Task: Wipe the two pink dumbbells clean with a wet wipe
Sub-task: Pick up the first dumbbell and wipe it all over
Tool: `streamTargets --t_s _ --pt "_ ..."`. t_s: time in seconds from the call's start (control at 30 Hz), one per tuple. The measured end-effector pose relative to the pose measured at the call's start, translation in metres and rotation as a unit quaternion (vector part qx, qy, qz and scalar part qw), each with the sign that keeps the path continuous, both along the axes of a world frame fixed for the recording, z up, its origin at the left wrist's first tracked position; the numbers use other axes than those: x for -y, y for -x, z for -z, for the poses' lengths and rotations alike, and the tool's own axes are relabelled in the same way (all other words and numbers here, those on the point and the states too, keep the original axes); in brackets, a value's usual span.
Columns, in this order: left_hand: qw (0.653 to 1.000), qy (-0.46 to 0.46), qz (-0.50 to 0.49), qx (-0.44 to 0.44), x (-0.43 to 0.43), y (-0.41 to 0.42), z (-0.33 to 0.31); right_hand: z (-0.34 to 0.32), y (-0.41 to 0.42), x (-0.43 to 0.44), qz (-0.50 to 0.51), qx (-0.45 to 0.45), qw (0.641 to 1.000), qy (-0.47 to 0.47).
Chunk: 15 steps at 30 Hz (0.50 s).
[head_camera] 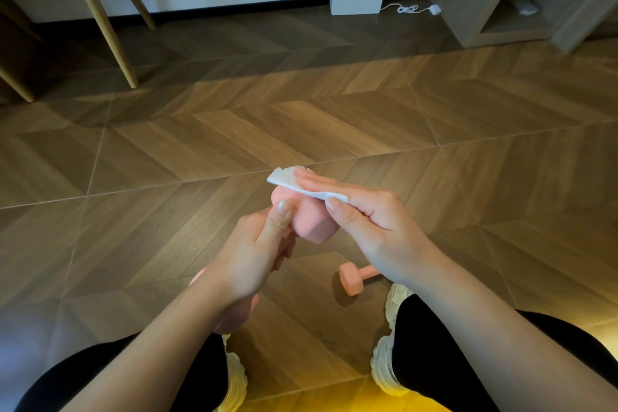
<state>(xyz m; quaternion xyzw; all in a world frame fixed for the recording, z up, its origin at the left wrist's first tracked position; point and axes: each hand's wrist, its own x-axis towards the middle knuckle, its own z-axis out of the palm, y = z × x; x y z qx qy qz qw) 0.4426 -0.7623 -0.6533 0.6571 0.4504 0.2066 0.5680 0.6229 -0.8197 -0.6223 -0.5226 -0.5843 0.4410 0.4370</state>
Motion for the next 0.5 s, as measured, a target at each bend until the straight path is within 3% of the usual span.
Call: streamTargets --t_s 0.33,0.5 --pt "0.992 0.086 -0.072 0.051 -0.0007 -0.0042 0.0037 0.0017 -0.0013 -0.0005 0.008 0.023 1.0 -0.002" --pt "0.99 0.084 -0.083 0.071 -0.0042 -0.0043 -0.0017 0.0027 -0.0015 -0.0008 0.022 0.03 0.999 -0.011"
